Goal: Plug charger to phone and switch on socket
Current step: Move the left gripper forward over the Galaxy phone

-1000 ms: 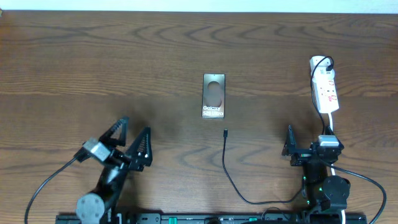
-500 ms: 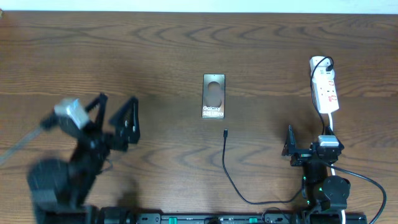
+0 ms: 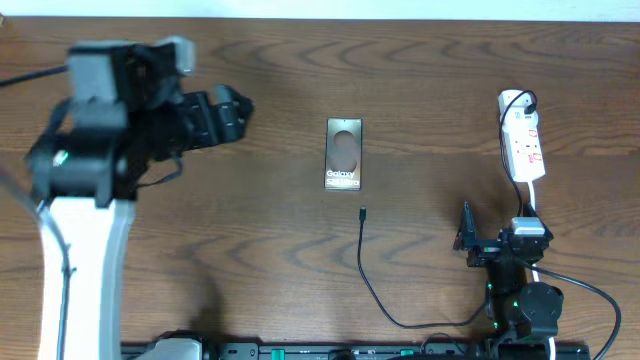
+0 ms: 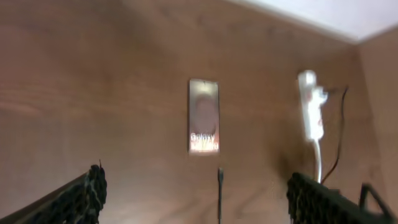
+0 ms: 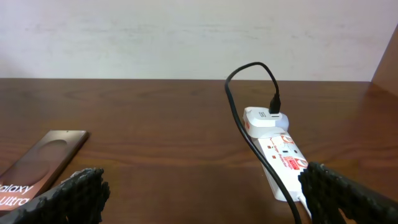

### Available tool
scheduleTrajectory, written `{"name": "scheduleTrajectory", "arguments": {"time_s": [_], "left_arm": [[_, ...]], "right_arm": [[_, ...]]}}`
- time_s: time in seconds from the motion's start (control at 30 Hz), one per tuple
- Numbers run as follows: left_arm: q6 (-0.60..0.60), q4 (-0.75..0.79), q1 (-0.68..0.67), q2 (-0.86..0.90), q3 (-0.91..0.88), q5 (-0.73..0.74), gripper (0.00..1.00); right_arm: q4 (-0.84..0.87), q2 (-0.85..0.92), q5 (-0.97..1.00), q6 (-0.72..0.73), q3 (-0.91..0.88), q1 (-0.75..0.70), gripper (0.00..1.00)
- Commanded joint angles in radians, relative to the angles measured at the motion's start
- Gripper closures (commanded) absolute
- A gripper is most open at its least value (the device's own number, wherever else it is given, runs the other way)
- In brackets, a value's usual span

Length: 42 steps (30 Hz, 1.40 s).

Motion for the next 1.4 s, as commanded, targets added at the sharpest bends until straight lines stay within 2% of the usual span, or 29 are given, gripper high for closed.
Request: {"name": "scheduleTrajectory", "arguments": {"time_s": [0.0,0.13,0.27,0.47,0.7,0.77,0.83,0.93,1.37], "left_arm": [[-0.026,-0.092,-0.119,0.103,0.12,-0.223,0.09],[-0.051,-0.288,-0.25,0.288,0.317,-0.428,0.09],[-0.051,-0.382,-0.315,0.461,0.451,-0.442,0.09],[-0.052,-0.256,-0.383,0.613,0.455,-0.43,0.08],[-0.075,-0.14,-0.407,0.679,0.448,-0.431,0.08],[-0.164,-0.104,-0.408,0.698,0.444,-0.44,0.09],[-0.325,-0.097,-0.405,0.721,0.44,-0.442,0.08],[-0.434,-0.076,-0.404,0.761,0.439,-0.441,0.08],[-0.261,-0.043,-0.436,0.928,0.438,-0.43,0.09]], "right_arm": [[-0.005,-0.004,0.004,0.011,-0.001,-0.004,0.01],[-0.005,-0.004,0.004,0.011,-0.001,-0.004,0.01],[-0.005,-0.004,0.004,0.011,-0.001,-0.004,0.01],[-0.005,-0.004,0.004,0.011,-0.001,-0.004,0.01],[-0.005,-0.004,0.004,0.011,-0.001,-0.004,0.01],[-0.005,-0.004,0.004,0.011,-0.001,-0.004,0.01],[-0.005,-0.004,0.004,0.011,-0.001,-0.004,0.01],[-0.005,-0.004,0.004,0.011,-0.001,-0.004,0.01],[-0.005,-0.004,0.004,0.011,-0.001,-0.004,0.01]]}}
